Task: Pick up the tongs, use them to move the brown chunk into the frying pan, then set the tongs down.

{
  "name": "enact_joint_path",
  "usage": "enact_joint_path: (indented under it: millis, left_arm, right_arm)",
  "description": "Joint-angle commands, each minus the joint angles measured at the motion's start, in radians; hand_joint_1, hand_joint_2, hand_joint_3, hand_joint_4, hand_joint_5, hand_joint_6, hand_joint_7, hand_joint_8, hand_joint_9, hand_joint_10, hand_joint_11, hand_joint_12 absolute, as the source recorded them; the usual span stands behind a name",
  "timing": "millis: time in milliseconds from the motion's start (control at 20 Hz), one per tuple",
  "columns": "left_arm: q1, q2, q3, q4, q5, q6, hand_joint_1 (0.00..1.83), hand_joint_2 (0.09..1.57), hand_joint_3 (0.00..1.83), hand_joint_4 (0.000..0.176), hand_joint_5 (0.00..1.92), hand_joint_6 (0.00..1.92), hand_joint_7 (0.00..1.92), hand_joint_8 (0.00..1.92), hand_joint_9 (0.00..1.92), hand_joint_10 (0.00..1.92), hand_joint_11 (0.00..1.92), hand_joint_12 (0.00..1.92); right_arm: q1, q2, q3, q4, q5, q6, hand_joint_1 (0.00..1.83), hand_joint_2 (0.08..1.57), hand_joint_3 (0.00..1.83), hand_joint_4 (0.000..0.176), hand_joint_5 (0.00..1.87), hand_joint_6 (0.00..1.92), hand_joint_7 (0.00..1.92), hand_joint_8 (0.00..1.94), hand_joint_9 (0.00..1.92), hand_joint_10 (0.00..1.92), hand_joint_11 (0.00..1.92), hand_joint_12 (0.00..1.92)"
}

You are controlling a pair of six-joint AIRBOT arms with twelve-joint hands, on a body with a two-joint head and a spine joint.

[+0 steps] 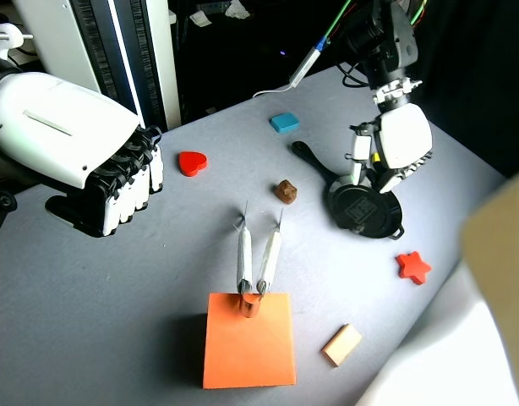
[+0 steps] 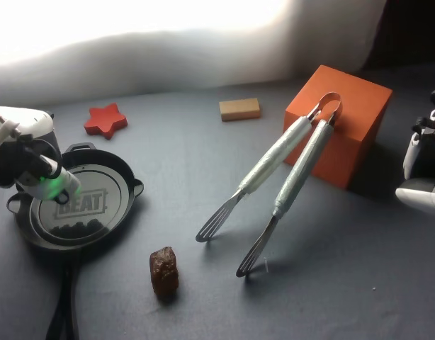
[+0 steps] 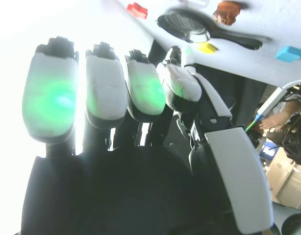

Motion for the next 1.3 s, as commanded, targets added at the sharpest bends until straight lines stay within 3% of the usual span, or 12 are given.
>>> enact_joint_path:
  millis: [0, 100, 300, 400, 500, 550, 650, 850, 950, 1100, 1250]
  left_arm:
    - [-0.016, 0.01, 0.0, 0.041, -0.009, 0.009, 0.02, 1.15, 0.14, 0.013, 0.04, 0.06, 0.1, 0.05, 0.12, 0.08, 0.0, 0.65]
    - [-0.023, 0.012, 0.002, 0.044, -0.009, 0.01, 0.0, 1.18, 0.01, 0.01, 0.04, 0.0, 0.09, 0.0, 0.11, 0.01, 0.0, 0.55]
    - [-0.028, 0.012, -0.015, 0.041, -0.012, 0.01, 0.0, 1.16, 0.0, 0.005, 0.04, 0.0, 0.07, 0.0, 0.1, 0.0, 0.0, 0.48]
    - [-0.033, 0.012, -0.021, 0.042, -0.012, 0.01, 0.0, 1.16, 0.0, 0.003, 0.04, 0.0, 0.07, 0.0, 0.1, 0.0, 0.0, 0.48]
    - [-0.054, 0.011, -0.018, 0.045, -0.012, 0.01, 0.0, 1.17, 0.0, 0.0, 0.06, 0.01, 0.08, 0.0, 0.11, 0.01, 0.0, 0.52]
    - [-0.063, 0.01, -0.015, 0.047, -0.013, 0.01, 0.0, 1.17, 0.0, 0.0, 0.06, 0.01, 0.07, 0.0, 0.11, 0.0, 0.0, 0.53]
    - [-0.087, 0.005, -0.007, 0.062, -0.03, 0.01, 0.0, 1.18, 0.01, 0.0, 0.03, 0.0, 0.07, 0.0, 0.11, 0.0, 0.0, 0.53]
    - [-0.09, 0.006, 0.009, 0.098, -0.03, 0.01, 0.0, 1.19, 0.01, 0.001, 0.03, 0.0, 0.07, 0.0, 0.1, 0.0, 0.0, 0.52]
    - [-0.079, 0.006, 0.024, 0.101, -0.03, 0.01, 0.0, 1.19, 0.0, 0.01, 0.02, 0.0, 0.08, 0.0, 0.12, 0.01, 0.0, 0.58]
    - [-0.068, 0.005, 0.03, 0.101, -0.031, 0.009, 0.0, 1.2, 0.0, 0.01, 0.03, 0.0, 0.08, 0.0, 0.12, 0.0, 0.0, 0.55]
    - [-0.09, 0.005, 0.031, 0.101, -0.044, 0.009, 0.0, 1.2, 0.0, 0.011, 0.05, 0.01, 0.09, 0.0, 0.14, 0.01, 0.0, 0.58]
  right_arm:
    - [0.005, 0.004, -0.001, 0.003, 0.1, -0.008, 0.43, 0.9, 0.3, 0.0, 0.0, 0.16, 0.08, 0.13, 0.0, 0.31, 0.0, 0.76]
    - [0.015, 0.003, -0.001, 0.003, 0.105, -0.039, 0.39, 1.0, 0.09, 0.0, 0.02, 0.03, 0.1, 0.02, 0.02, 0.21, 0.0, 0.64]
    - [0.061, -0.02, 0.005, 0.003, 0.12, -0.1, 0.41, 1.02, 0.03, 0.0, 0.0, 0.0, 0.06, 0.01, 0.01, 0.1, 0.0, 0.36]
    - [0.121, -0.064, 0.03, 0.003, 0.031, -0.101, 0.52, 1.0, 0.01, 0.0, 0.0, 0.0, 0.04, 0.0, 0.01, 0.08, 0.0, 0.37]
    - [0.158, -0.133, 0.084, 0.003, -0.026, -0.132, 0.66, 0.99, 0.0, 0.0, 0.0, 0.0, 0.0, 0.0, 0.0, 0.0, 0.0, 0.05]
    - [0.165, -0.156, 0.101, 0.002, -0.037, -0.159, 0.7, 0.99, 0.0, 0.0, 0.0, 0.0, 0.0, 0.0, 0.0, 0.0, 0.0, 0.01]
    - [0.193, -0.219, 0.147, -0.046, -0.117, -0.176, 0.85, 0.95, 0.0, 0.0, 0.0, 0.0, 0.0, 0.0, 0.0, 0.0, 0.0, 0.0]
    - [0.184, -0.296, 0.2, -0.141, -0.116, -0.18, 1.09, 0.91, 0.0, 0.0, 0.0, 0.0, 0.0, 0.0, 0.0, 0.0, 0.0, 0.0]
    - [0.182, -0.336, 0.23, -0.141, -0.134, -0.175, 1.06, 0.92, 0.0, 0.0, 0.0, 0.0, 0.0, 0.0, 0.0, 0.0, 0.0, 0.0]
    - [0.201, -0.381, 0.256, -0.14, -0.174, -0.092, 1.04, 0.93, 0.0, 0.0, 0.0, 0.0, 0.0, 0.0, 0.0, 0.0, 0.0, 0.0]
    - [0.218, -0.415, 0.26, -0.14, -0.169, -0.073, 1.06, 0.91, 0.0, 0.0, 0.0, 0.0, 0.0, 0.0, 0.0, 0.0, 0.0, 0.0]
